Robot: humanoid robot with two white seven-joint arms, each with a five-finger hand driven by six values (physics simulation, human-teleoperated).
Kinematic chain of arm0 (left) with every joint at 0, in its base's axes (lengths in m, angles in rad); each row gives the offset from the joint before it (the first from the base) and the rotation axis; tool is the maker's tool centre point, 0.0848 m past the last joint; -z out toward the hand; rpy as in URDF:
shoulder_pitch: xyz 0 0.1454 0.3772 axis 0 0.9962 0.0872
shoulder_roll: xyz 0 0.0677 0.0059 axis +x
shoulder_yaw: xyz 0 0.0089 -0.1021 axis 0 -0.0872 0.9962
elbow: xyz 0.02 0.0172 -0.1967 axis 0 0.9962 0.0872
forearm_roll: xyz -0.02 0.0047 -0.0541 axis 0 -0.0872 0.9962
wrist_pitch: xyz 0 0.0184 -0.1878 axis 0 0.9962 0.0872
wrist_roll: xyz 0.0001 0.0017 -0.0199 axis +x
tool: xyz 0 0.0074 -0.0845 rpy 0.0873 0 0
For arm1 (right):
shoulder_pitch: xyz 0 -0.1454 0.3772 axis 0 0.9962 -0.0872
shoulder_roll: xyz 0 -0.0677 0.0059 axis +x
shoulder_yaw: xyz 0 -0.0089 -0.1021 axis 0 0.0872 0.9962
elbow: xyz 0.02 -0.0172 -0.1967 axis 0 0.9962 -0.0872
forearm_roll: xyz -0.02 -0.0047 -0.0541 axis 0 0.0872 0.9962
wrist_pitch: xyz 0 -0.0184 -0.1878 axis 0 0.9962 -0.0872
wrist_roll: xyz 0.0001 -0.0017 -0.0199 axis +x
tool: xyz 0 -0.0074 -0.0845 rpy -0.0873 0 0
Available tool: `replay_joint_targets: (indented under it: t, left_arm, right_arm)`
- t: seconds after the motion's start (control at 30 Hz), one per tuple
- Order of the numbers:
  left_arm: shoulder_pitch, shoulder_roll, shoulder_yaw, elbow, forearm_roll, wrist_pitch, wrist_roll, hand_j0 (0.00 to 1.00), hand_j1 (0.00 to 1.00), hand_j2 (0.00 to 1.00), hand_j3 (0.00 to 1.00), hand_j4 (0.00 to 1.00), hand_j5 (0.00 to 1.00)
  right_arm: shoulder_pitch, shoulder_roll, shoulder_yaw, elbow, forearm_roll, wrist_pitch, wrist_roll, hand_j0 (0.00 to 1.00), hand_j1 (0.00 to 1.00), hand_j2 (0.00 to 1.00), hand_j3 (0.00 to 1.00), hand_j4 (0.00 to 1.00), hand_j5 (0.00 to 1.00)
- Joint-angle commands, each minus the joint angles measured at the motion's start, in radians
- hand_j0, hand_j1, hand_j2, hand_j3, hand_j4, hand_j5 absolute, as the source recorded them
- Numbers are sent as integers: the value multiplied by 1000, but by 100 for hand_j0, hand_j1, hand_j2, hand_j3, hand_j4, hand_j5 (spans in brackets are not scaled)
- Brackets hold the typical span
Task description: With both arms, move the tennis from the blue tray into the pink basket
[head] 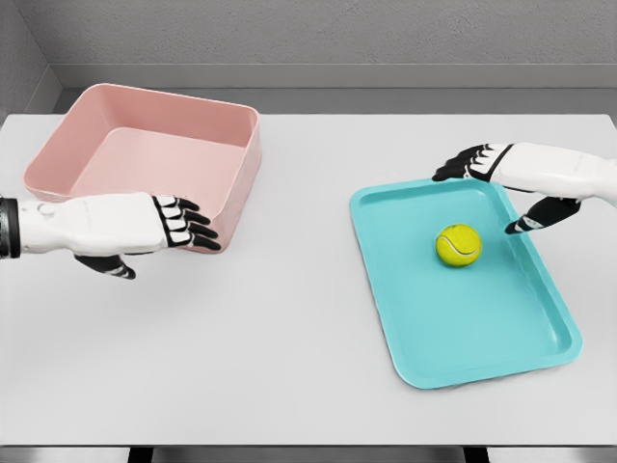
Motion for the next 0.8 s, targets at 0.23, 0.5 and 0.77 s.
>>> replay_joint_targets:
  t: [0.23,0.5,0.77]
  left_arm:
    - [-2,-45,-79,0,-7,2,-48,100,100,100,100,100,100]
    - [-8,-81,-122,0,-7,2,-48,100,100,100,100,100,100]
    - [-15,-79,-121,0,-7,2,-48,100,100,100,100,100,100]
  right_arm:
    - [-3,-10,8,16,1,3,4,100,100,100,100,100,100]
    - [-3,56,95,73,18,3,15,100,100,100,100,100,100]
    - [-3,107,127,148,111,3,16,100,100,100,100,100,100]
